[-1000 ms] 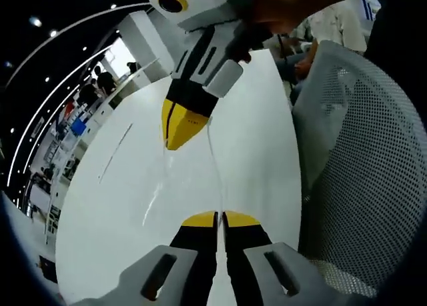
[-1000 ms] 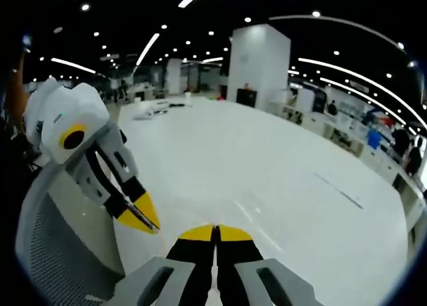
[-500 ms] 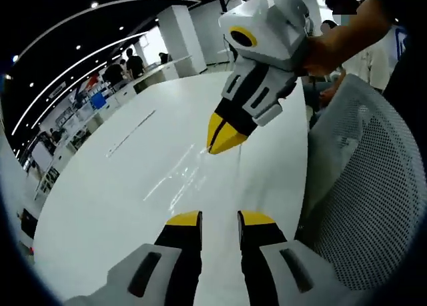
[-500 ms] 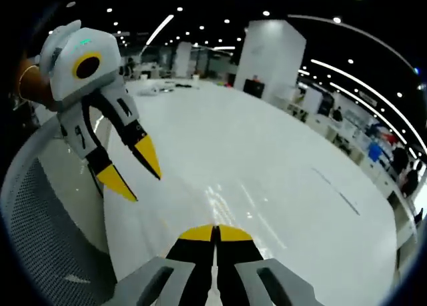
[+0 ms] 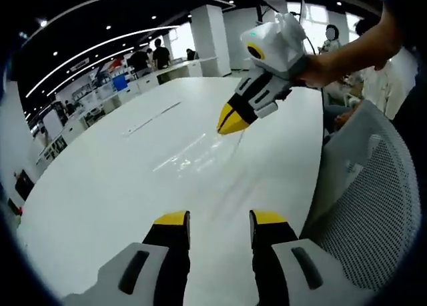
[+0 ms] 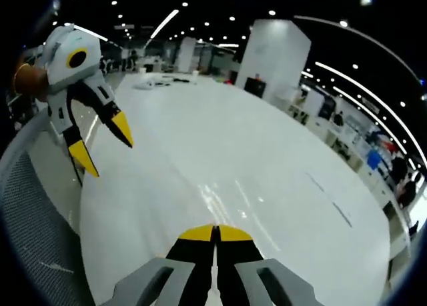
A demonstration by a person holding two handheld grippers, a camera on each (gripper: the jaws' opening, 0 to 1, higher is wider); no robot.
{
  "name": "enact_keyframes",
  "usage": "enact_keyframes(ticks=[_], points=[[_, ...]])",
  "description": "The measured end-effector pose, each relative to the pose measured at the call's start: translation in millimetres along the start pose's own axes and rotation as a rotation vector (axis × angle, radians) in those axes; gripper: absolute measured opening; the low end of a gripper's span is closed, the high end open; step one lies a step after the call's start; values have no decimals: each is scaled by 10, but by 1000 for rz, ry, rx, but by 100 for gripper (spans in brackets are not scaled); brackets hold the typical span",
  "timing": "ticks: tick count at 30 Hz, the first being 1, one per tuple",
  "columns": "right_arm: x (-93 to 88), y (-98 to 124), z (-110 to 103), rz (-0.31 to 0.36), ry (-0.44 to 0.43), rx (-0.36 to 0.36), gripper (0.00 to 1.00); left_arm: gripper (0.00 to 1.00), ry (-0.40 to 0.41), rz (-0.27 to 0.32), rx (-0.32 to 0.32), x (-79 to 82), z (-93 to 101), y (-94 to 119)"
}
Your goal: Open the resealable bag by pulling the two sides of the seal apart until the entire bag opening is separated and visibly accessible.
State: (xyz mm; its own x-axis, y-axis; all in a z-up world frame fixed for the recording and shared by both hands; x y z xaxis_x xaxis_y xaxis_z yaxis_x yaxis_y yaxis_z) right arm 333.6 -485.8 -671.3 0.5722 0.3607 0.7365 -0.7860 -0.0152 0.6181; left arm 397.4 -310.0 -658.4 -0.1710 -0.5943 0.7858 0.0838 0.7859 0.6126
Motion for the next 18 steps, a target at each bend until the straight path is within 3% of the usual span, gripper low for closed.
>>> enact_keyframes(ticks=[8, 18], points=[[-48, -152, 238, -50, 75, 0, 0, 34, 37, -7, 59, -76, -210, 70], [-99, -256, 423, -86, 144, 22, 0, 40, 65, -12, 81, -140, -251, 106]])
Point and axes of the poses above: the point that each gripper's makers call its tool centre point, and the gripper's own axes: y roughly backward along the fingers, z roughly to its right, x roughly out of its top, the point moved 5 cm from there along y, roughly backward along the fingers, and after that the axes turned 3 degrees about -x, right-handed, at the moved point
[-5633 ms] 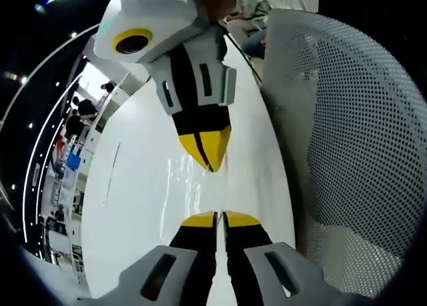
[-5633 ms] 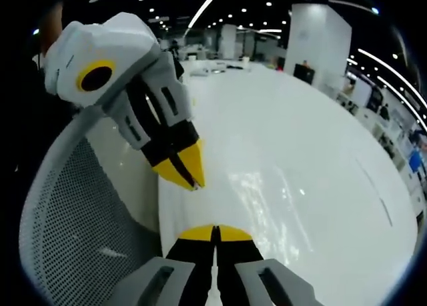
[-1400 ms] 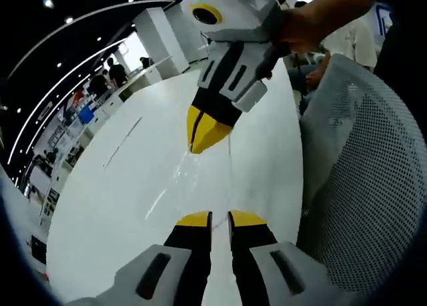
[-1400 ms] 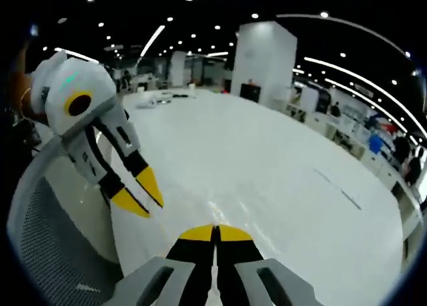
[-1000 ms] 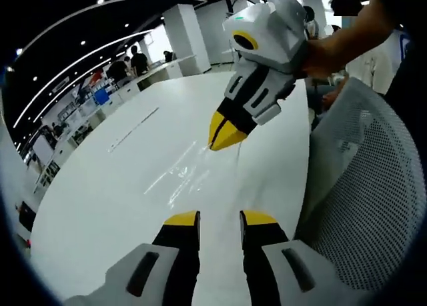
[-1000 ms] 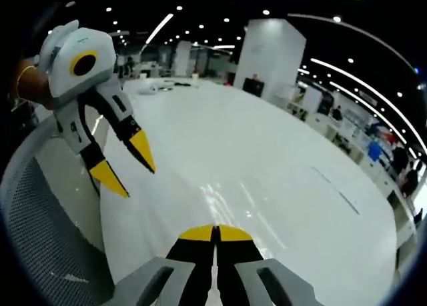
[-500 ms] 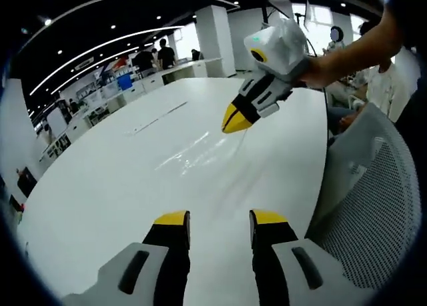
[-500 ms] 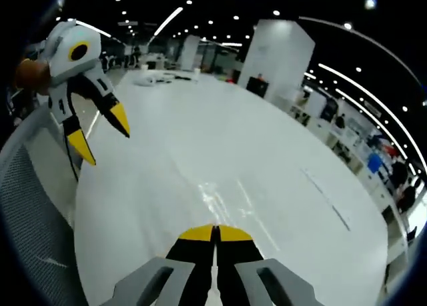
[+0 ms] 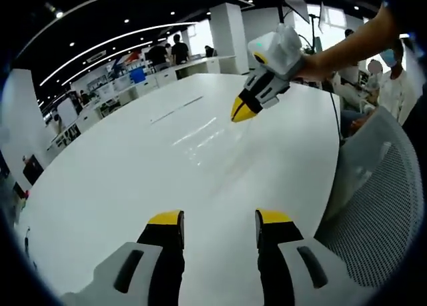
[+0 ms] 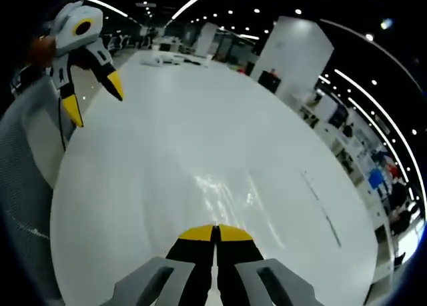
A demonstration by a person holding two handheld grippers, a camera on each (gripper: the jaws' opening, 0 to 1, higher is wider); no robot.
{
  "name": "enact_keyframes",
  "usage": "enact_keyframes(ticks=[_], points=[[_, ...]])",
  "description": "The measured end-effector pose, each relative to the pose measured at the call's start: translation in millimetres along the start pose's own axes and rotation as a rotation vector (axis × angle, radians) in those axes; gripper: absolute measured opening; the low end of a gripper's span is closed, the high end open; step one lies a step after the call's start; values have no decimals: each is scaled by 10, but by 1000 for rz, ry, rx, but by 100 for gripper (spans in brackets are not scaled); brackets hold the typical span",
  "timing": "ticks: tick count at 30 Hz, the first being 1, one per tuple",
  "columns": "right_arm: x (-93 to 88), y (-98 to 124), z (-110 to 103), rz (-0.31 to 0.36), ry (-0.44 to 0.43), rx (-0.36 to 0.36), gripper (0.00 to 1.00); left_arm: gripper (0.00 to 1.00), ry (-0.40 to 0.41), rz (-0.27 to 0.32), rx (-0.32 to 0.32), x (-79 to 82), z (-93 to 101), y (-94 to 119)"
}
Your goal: Open the resealable bag by pulling the two sides of the seal apart until the entire bag opening is separated and visibly accessible.
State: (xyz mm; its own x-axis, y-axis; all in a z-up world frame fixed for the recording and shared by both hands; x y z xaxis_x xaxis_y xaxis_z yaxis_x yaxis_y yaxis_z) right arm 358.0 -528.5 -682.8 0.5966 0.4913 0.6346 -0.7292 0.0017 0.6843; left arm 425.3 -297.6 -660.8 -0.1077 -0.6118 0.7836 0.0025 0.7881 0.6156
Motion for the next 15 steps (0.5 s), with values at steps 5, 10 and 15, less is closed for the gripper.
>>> enact_keyframes(ticks=[5, 10, 15], points=[[-27, -12, -5, -4, 4, 8, 0, 40, 5, -3, 2, -7, -7, -5], [-52, -17, -48, -8, -10, 15, 0, 40, 6, -2, 1, -1, -2, -11], [-77, -9, -129, -5, -22, 19, 0, 39, 8, -1, 2, 0, 6, -19]])
Point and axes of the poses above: the point that each gripper's makers call its tool centre point, and the gripper's own axes: y roughly backward along the fingers, z roughly to its right, x roughly out of its top, the point moved 5 cm from there along y, roughly backward along the fingers, and after that the axes turned 3 degrees about -x, right-handed, at the moved point
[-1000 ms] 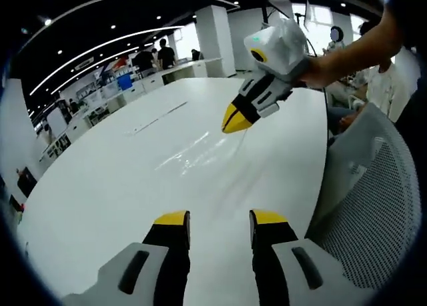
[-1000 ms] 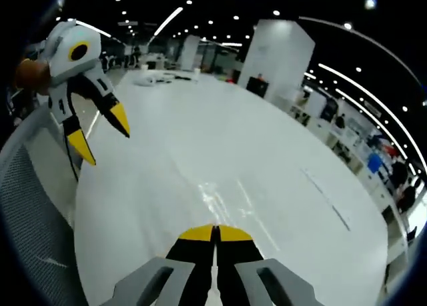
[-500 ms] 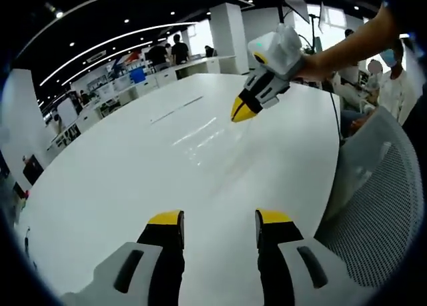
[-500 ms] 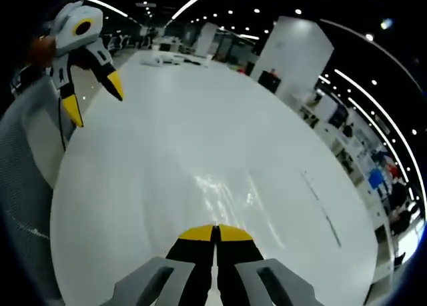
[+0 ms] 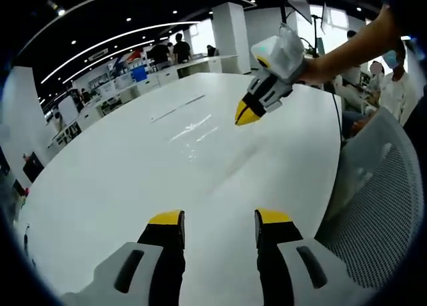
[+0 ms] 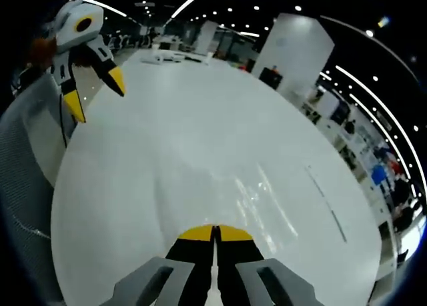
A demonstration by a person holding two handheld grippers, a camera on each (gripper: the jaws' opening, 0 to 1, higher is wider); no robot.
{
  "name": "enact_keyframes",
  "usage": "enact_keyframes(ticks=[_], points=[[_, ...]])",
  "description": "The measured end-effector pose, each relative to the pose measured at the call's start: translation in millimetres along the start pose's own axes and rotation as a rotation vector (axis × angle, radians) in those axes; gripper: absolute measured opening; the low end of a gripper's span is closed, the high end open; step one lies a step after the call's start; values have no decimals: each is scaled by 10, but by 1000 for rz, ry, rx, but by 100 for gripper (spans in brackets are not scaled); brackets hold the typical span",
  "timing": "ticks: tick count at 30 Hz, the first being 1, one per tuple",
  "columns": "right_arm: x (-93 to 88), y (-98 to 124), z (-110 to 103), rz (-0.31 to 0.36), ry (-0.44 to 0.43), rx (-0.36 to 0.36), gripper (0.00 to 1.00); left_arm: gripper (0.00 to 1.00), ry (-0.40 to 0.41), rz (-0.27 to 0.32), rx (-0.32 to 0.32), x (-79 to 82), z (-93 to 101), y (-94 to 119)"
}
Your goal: Open the resealable bag by pulling the two sides of the seal apart until the entire bag opening is separated and visibly accessible.
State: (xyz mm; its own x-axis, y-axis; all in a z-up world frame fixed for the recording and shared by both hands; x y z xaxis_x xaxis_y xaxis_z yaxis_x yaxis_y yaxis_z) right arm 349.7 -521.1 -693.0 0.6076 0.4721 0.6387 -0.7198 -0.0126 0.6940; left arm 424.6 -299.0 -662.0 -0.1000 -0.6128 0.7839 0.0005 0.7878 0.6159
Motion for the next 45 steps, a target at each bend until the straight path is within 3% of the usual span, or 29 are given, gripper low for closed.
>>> enact_keyframes(ticks=[13, 28, 36, 45], points=[[-103, 40, -159, -14, -53, 21, 0, 41, -3, -2, -11, 1, 45, 10], [-144, 280, -284, 29, -245, 17, 13, 43, -8, 10, -4, 56, 19, 31], [-195, 443, -412, 22, -338, 29, 32, 47, -12, 16, -11, 56, 40, 38], [-151, 692, -518, 101, -422, -13, 46, 54, -8, 47, -2, 116, 78, 90]])
Point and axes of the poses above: the point that each gripper's makers call its tool centre point, and the gripper's own axes: y roughly backward along the fingers, z roughly to its right, x roughly out of its top, the point moved 5 cm from there along y, roughly backward along the fingers, and after that the axes turned 3 degrees about -x, right-handed, at the moved point
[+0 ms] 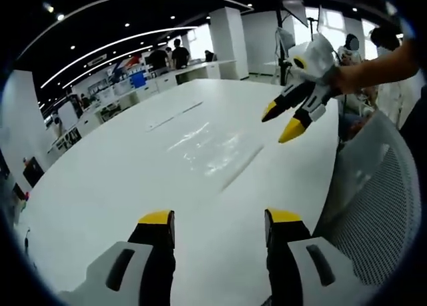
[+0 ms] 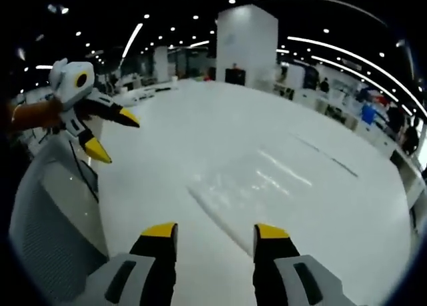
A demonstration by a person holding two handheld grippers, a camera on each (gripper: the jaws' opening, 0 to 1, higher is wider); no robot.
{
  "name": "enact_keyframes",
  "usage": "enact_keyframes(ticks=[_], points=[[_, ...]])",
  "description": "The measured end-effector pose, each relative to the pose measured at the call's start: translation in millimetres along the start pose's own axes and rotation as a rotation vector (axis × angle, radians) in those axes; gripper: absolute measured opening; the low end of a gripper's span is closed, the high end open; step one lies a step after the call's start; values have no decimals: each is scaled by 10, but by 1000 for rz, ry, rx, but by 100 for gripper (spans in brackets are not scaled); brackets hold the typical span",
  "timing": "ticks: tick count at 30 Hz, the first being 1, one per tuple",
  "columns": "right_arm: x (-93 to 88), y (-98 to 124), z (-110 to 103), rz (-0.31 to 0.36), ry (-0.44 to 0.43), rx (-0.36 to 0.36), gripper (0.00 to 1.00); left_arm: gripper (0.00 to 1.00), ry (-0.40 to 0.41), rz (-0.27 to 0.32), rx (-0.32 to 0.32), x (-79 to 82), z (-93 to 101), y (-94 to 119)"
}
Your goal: Open the resealable bag by pulling the two sides of the seal apart until the entire bag opening is separated and visibly accessible.
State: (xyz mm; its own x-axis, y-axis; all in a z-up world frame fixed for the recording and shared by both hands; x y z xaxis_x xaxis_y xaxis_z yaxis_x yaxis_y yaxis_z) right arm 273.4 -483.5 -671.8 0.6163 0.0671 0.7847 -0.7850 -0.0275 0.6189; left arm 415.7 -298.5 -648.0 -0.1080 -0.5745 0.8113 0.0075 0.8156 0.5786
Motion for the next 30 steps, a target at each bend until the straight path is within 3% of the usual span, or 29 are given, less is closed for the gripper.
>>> enact_keyframes(ticks=[4, 6, 14, 18, 22, 26, 30], points=[[-34, 77, -17, 17, -43, -20, 51, 59, 5, 15, 6, 27, 4, 7], [-10, 135, 33, 60, -50, -81, 52, 60, -1, 23, 12, 37, 9, 19], [-26, 337, 57, 107, -116, -148, 62, 70, 30, 67, 22, 73, 43, 53], [-3, 455, 36, 143, -169, -194, 79, 69, 51, 94, 60, 118, 51, 112], [-15, 530, -8, 158, -201, -193, 82, 78, 81, 137, 62, 182, 65, 128], [-31, 537, -90, 186, -270, -153, 82, 80, 85, 134, 55, 179, 72, 119], [-99, 524, -121, 173, -276, -160, 83, 88, 109, 161, 46, 192, 81, 121]])
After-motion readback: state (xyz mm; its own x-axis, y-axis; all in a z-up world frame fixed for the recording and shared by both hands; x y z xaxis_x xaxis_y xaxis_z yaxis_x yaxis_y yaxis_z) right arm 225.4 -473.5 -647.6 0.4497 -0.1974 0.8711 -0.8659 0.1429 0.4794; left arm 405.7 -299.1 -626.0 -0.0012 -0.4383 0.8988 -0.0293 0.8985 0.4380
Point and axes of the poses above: the point that each gripper's makers call its tool centre point, and the gripper's own axes: y roughly backward along the fingers, z roughly to its right, x roughly out of its top, the point moved 5 cm from there along y, roughly backward along the fingers, and after that the axes turned 3 degrees about -x, right-handed, at the moved point
